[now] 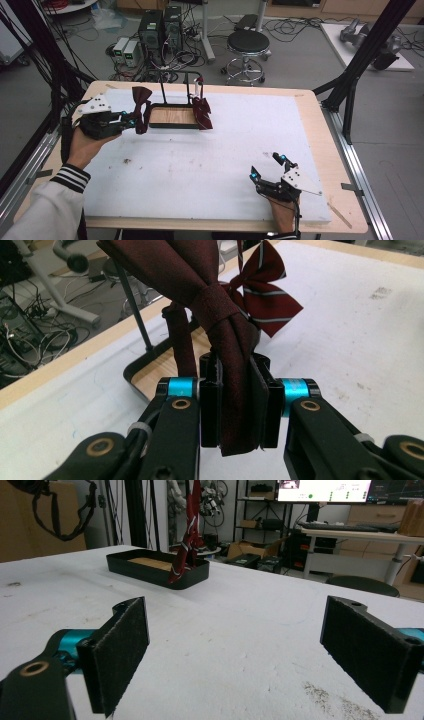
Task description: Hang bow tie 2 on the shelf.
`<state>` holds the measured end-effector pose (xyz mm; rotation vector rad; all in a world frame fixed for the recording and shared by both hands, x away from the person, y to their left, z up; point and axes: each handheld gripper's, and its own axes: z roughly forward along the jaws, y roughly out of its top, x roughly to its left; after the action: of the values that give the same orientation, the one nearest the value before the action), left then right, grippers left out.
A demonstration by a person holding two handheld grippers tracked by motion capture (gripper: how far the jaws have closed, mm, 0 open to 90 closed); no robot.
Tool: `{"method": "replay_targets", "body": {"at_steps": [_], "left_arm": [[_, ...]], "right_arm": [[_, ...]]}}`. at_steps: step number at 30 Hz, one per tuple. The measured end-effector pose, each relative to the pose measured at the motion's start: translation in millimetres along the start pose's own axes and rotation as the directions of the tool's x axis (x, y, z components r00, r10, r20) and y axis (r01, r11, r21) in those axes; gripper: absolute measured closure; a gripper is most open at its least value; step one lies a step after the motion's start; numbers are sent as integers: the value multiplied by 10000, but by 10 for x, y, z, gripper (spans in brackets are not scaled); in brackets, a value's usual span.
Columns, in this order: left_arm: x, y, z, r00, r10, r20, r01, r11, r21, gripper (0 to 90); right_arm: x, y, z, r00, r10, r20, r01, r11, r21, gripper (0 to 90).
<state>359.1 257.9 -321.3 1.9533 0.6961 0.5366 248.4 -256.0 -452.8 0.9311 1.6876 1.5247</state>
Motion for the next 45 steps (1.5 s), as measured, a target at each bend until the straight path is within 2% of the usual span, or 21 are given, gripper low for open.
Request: {"method": "replay_targets", "body": {"at_steps": [7,14,17,30,38,45], "left_arm": [[45,141,115,10000,-24,13,24,9998,-198,769],[126,268,264,9995,-49,319,61,9993,-377,768],[160,285,323,9991,-195,372,214,9985,-505,768],[216,367,431,9988,-249,429,277,9974,-662,767],[284,402,475,9990,-446,98,452,9953,-858,767],[368,363,513,9972,-695,-259,670,9941,-854,767]], "right_arm": [[1,0,1,10000,23,-19,-23,10000,30,114],[4,2,4,10000,6,5,-6,10000,54,114],[3,2,5,10000,1,13,-1,10000,52,114],[3,3,9,10000,16,35,-17,10000,91,114],[4,3,8,10000,24,37,-24,9999,99,114],[-1,3,10,10000,-38,60,37,10000,61,114]]}}
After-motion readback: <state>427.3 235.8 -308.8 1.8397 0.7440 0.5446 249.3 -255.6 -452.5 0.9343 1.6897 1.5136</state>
